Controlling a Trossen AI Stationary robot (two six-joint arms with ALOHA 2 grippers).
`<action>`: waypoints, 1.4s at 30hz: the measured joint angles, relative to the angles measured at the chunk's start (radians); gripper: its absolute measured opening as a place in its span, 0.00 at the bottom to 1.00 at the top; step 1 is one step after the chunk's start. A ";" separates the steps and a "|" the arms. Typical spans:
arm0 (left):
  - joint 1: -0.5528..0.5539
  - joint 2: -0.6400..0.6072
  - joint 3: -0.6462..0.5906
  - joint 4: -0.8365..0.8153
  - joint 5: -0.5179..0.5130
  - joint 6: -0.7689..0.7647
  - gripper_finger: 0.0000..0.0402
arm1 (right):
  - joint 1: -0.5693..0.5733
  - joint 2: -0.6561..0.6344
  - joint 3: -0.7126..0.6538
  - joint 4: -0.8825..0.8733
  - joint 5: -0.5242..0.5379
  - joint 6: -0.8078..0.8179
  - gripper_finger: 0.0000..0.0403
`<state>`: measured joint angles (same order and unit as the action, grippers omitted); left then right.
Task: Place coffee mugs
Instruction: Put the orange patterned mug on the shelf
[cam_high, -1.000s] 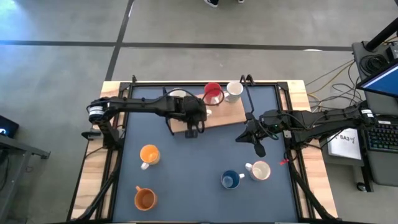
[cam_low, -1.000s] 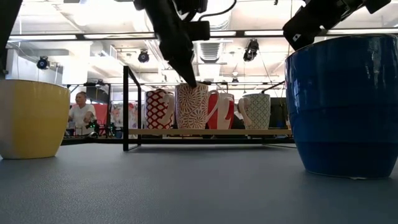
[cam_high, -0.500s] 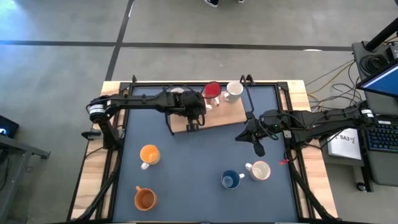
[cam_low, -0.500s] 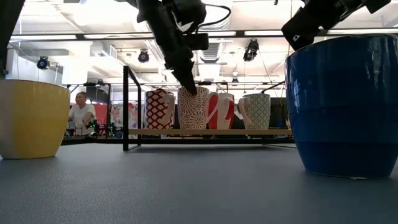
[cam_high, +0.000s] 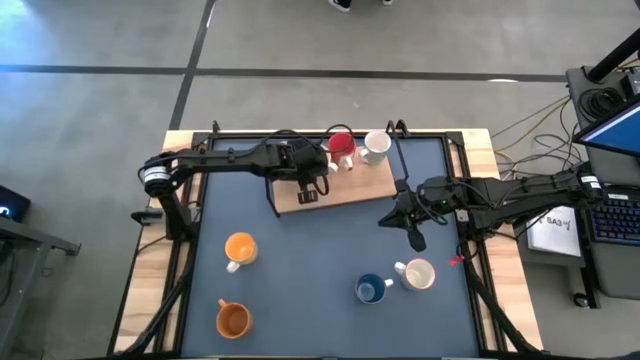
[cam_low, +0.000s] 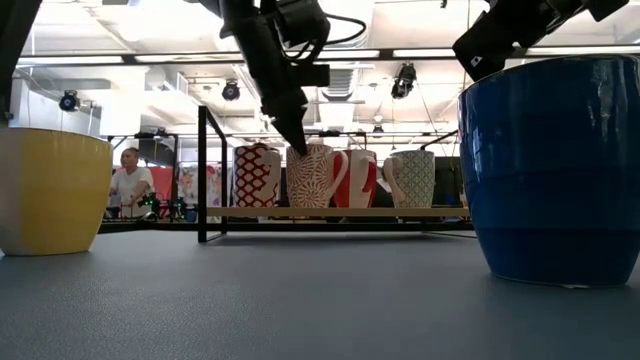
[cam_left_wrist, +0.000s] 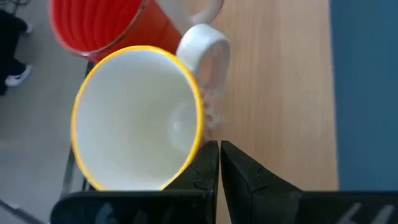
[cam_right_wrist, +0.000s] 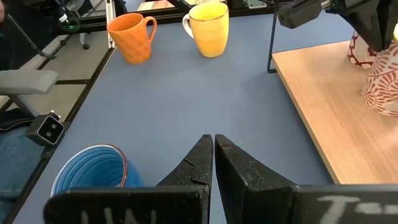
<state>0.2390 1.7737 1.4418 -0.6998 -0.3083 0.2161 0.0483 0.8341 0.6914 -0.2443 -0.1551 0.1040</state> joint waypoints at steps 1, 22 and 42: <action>0.000 0.000 0.000 -0.002 -0.013 0.000 0.00 | 0.000 0.000 0.000 0.000 0.000 0.000 0.02; -0.004 -0.007 0.004 0.123 0.126 0.001 0.00 | 0.000 0.000 0.000 -0.001 0.000 -0.011 0.02; 0.014 0.008 0.004 0.050 -0.023 -0.020 0.00 | 0.000 0.000 0.000 -0.002 0.000 -0.009 0.02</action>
<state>0.2535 1.7817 1.4460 -0.6497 -0.3317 0.1957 0.0481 0.8341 0.6914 -0.2462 -0.1551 0.0946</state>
